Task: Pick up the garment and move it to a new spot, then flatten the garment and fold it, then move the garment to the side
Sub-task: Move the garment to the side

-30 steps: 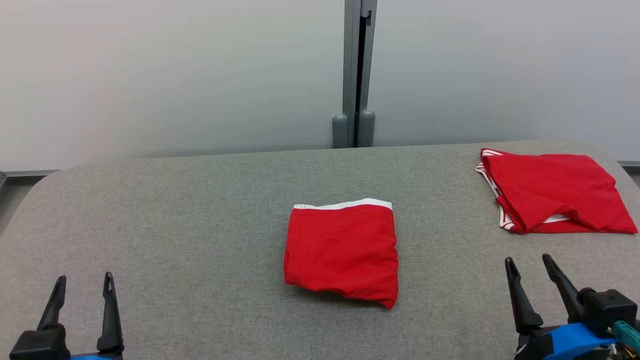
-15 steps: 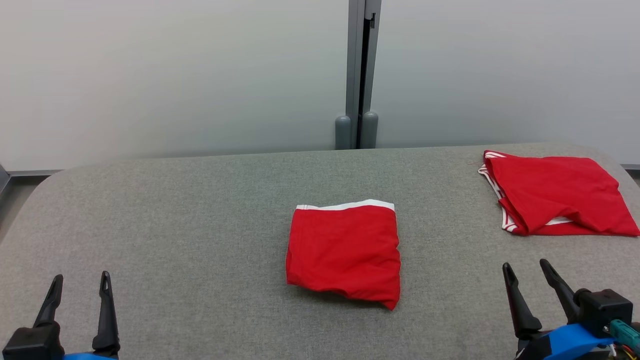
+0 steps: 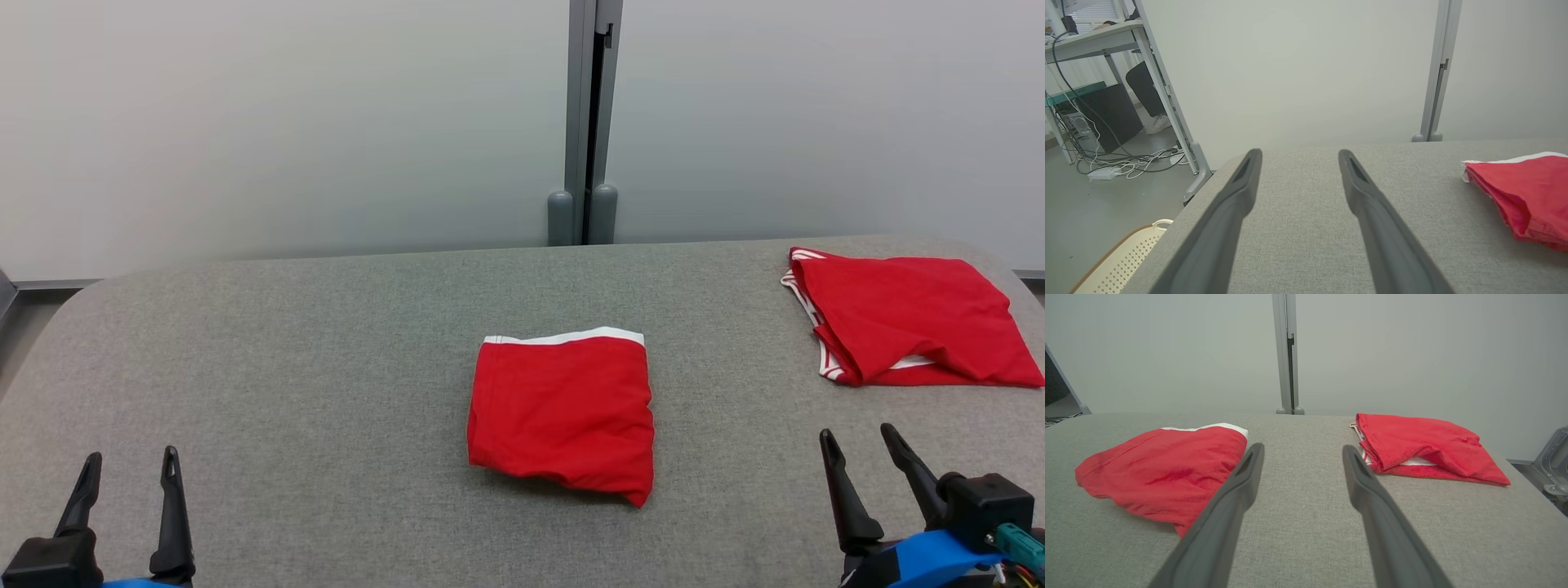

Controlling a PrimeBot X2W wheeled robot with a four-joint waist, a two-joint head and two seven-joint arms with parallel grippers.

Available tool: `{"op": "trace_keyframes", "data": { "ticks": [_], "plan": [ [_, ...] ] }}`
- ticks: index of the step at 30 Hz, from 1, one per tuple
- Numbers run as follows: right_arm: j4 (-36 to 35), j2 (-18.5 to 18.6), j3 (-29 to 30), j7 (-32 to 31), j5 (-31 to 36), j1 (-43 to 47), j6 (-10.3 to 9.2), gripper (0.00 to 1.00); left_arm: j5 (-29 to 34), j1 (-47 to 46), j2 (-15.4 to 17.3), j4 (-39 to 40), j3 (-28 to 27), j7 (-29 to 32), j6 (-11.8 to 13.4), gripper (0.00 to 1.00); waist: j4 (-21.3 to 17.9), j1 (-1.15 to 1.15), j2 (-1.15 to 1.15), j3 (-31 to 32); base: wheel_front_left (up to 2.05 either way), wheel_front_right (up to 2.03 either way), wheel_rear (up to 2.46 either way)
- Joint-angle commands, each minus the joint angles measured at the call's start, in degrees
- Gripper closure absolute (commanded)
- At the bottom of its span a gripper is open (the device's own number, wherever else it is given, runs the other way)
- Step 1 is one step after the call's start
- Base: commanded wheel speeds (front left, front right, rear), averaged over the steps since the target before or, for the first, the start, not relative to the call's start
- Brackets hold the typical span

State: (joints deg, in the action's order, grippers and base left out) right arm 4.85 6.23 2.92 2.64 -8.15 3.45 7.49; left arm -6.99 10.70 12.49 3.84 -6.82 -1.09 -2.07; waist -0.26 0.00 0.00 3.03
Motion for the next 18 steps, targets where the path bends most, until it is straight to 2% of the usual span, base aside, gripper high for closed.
{"op": "trace_keyframes", "data": {
  "ticks": [1,4,9,18],
  "plan": [
    [-0.3,0.0,0.1,0.2,-0.1,0.7,0.01,0.00,-0.2,0.4,0.4,0.1,0.1,-0.1,0.3,0.00,-0.1,0.00,0.00,0.0,0.00,0.00,0.00],
    [-0.4,0.1,0.0,0.1,-0.2,0.7,0.01,0.00,-0.5,0.4,0.4,0.0,0.1,-0.1,0.4,0.00,-0.1,0.00,0.00,0.1,0.00,0.00,0.00],
    [-1.0,-0.7,0.1,-0.5,-4.4,0.3,0.01,0.00,-0.8,0.4,0.2,0.1,0.5,0.2,0.6,0.00,-0.1,0.00,0.00,0.2,0.00,0.00,0.00],
    [-1.6,-0.1,0.0,-0.9,-5.1,0.2,0.02,0.00,-1.4,0.5,0.5,-0.2,0.7,0.2,1.0,0.00,-0.2,0.00,0.00,0.3,0.00,0.00,0.00]
  ]
}}
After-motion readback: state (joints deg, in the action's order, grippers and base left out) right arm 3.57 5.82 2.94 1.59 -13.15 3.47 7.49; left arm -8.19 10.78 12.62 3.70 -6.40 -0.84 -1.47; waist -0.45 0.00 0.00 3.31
